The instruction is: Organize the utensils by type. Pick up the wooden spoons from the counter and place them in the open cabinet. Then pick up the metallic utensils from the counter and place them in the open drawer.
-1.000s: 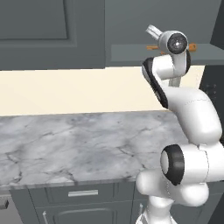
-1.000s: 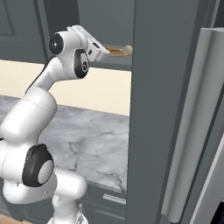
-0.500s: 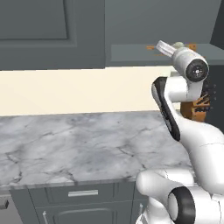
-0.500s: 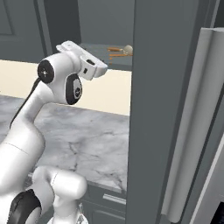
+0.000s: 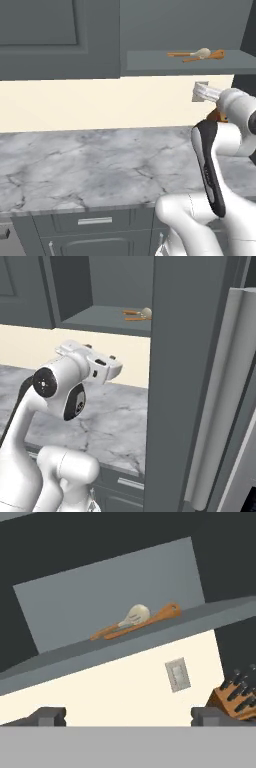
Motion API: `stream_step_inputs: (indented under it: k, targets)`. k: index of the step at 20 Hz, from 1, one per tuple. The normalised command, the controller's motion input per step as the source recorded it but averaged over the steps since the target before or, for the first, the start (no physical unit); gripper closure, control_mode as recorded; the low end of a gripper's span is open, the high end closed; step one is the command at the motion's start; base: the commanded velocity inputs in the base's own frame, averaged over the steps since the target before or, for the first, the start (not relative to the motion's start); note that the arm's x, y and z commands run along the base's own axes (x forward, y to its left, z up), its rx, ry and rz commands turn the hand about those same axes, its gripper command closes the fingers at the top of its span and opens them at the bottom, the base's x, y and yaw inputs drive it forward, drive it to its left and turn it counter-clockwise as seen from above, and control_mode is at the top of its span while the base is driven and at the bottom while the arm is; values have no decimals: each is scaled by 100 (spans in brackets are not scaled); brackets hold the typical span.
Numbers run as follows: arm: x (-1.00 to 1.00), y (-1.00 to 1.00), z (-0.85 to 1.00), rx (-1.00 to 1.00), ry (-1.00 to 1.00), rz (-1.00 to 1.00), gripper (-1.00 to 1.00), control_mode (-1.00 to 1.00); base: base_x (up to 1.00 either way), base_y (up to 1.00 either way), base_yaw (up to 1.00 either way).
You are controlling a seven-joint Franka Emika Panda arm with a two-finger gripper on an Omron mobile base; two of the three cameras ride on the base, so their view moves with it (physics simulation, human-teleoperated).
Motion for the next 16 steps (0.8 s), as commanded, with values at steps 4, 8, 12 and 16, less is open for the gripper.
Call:
stream_step_inputs:
  k: [4, 8, 12, 16]
  targets:
    - [-100, 0, -60, -13, 27, 0, -100, -100, 0, 0, 0]
    - [-72, 13, -26, -19, 47, 0, -100, -100, 0, 0, 0]
    - [-5, 45, -30, -45, 74, 4, -100, -100, 0, 0, 0]
    - [13, 61, -57, -45, 73, 12, -100, -100, 0, 0, 0]
